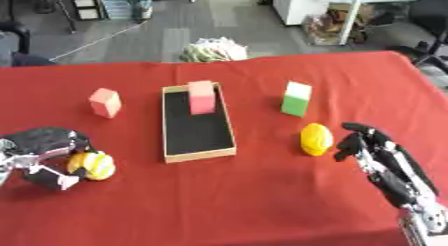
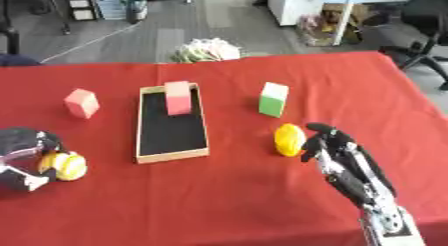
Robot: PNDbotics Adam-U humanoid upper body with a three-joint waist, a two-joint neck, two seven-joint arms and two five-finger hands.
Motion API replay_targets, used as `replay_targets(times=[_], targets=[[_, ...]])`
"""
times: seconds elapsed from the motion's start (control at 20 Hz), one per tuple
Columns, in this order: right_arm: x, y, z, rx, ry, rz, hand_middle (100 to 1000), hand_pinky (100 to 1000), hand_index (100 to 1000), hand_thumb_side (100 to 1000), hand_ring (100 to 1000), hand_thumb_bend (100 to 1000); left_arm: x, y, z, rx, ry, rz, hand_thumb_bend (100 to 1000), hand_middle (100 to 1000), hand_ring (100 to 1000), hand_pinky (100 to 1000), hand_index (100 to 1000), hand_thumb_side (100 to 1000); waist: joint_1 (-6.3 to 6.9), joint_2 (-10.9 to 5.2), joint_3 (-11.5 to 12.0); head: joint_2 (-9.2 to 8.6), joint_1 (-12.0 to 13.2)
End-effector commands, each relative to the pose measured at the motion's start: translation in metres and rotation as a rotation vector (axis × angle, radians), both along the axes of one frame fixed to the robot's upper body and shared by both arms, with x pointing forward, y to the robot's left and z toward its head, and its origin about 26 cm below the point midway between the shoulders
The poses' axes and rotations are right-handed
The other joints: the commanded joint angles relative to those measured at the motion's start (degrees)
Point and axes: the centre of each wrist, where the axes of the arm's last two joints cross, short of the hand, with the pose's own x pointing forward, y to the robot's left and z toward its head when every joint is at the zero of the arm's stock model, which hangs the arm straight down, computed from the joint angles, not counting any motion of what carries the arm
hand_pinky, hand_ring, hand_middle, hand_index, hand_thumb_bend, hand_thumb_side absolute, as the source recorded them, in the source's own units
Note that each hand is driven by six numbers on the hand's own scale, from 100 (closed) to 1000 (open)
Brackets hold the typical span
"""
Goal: Pick up objects on the table and place them in the box.
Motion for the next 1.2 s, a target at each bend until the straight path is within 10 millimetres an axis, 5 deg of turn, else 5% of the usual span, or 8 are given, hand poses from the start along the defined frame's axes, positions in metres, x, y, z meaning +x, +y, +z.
replay_targets(times=[0.05,0.15,0.2,0.25,0.45,0.75,1.2], targets=[[0.002,-0.002,0.006,-0.009,-0.021,0.001,541,593,822,492,499,100,0.002,0.0,0.036,-0.094,-0.114,-0.031,100,355,380,512,555,253,-0.17,-1.03,0.0,-0.2,-0.4],[0.002,-0.002,0.006,-0.011,-0.02,0.002,541,593,822,491,499,100,0.003,-0.012,0.061,-0.171,-0.166,-0.063,100,352,379,513,554,248,-0.12,-1.13,0.1,-0.2,-0.6],[0.002,-0.002,0.006,-0.012,-0.019,0.003,541,593,822,491,499,100,0.004,-0.02,0.073,-0.206,-0.184,-0.078,100,357,384,523,561,354,-0.1,-1.2,0.1,-0.2,-0.7],[0.002,-0.002,0.005,-0.013,-0.017,0.005,541,593,822,491,499,100,0.006,-0.031,0.085,-0.236,-0.199,-0.096,100,367,393,533,572,246,-0.08,-1.29,0.0,-0.2,-0.7],[0.001,0.0,0.004,-0.011,-0.011,0.017,541,593,822,491,500,100,0.021,-0.082,0.108,-0.267,-0.184,-0.164,100,385,412,547,589,250,-0.28,-1.66,-0.4,-0.2,-0.3],[0.001,0.005,0.001,0.006,-0.005,0.041,541,593,822,491,499,100,0.045,-0.137,0.071,-0.196,-0.075,-0.177,100,414,436,566,619,259,-1.46,-1.93,-2.1,-0.2,0.5],[0.001,0.008,-0.001,0.018,0.002,0.057,542,593,822,493,500,100,0.051,-0.16,0.016,-0.129,-0.05,-0.122,100,552,553,658,739,277,-2.2,-1.91,-3.4,-0.2,1.3]])
